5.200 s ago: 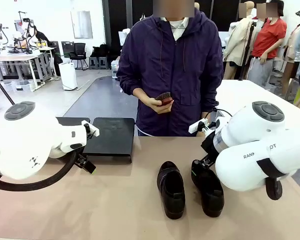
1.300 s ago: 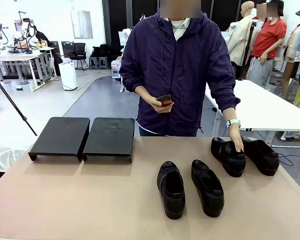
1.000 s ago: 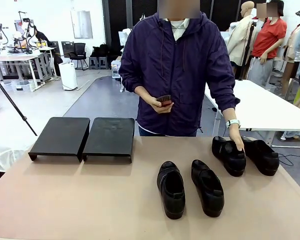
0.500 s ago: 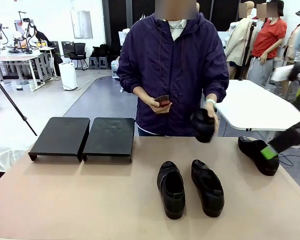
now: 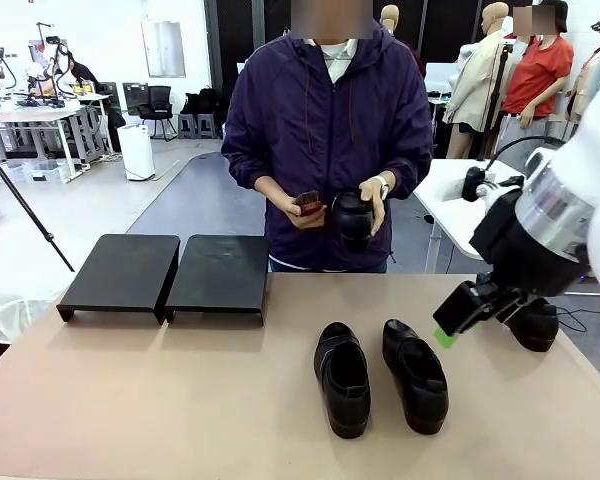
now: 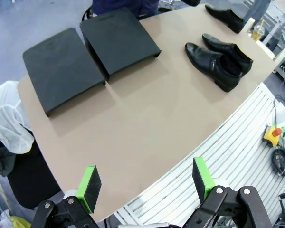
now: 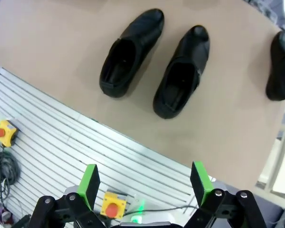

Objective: Organize the shoes by placing them on the stand.
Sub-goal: Pick up one Shoe and place it in the middle of the table.

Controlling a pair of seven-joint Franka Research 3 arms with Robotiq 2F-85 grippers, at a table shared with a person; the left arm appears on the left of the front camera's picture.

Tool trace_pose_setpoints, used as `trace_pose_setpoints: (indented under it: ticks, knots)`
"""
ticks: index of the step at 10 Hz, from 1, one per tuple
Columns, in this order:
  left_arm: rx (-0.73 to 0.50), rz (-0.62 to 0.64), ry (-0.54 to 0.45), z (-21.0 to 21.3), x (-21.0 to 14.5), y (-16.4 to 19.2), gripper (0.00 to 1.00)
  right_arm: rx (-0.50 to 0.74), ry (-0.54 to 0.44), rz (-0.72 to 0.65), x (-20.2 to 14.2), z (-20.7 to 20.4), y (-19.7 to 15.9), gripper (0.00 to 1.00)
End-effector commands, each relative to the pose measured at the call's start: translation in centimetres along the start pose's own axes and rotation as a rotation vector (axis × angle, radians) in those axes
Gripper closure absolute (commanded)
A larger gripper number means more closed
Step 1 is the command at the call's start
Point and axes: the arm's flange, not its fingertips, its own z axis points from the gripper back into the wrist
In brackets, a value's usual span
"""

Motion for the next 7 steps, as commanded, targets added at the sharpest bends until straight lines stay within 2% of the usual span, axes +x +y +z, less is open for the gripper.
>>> trace_pose_setpoints:
  ticks: [1, 2, 5, 7]
  knots:
    - [-0.011, 0.006, -0.008, 0.1, -0.1, -0.2, 0.00, 0.016, -0.022, -0.041, 0.5, 1.4, -0.9, 0.00]
    - [-0.011, 0.006, -0.008, 0.1, -0.1, -0.2, 0.00, 0.004, -0.044, -0.081, 0.0, 2.5, -2.3, 0.00]
    - [-0.011, 0.006, -0.008, 0.1, -0.1, -0.2, 0.00, 0.037, -0.136, -0.311, -2.8, 7.0, -9.7, 0.00]
    - [-0.011, 0.006, -0.008, 0.1, -0.1, -0.2, 0.00, 0.006, -0.146, -0.422, -4.4, 7.9, -12.7, 0.00]
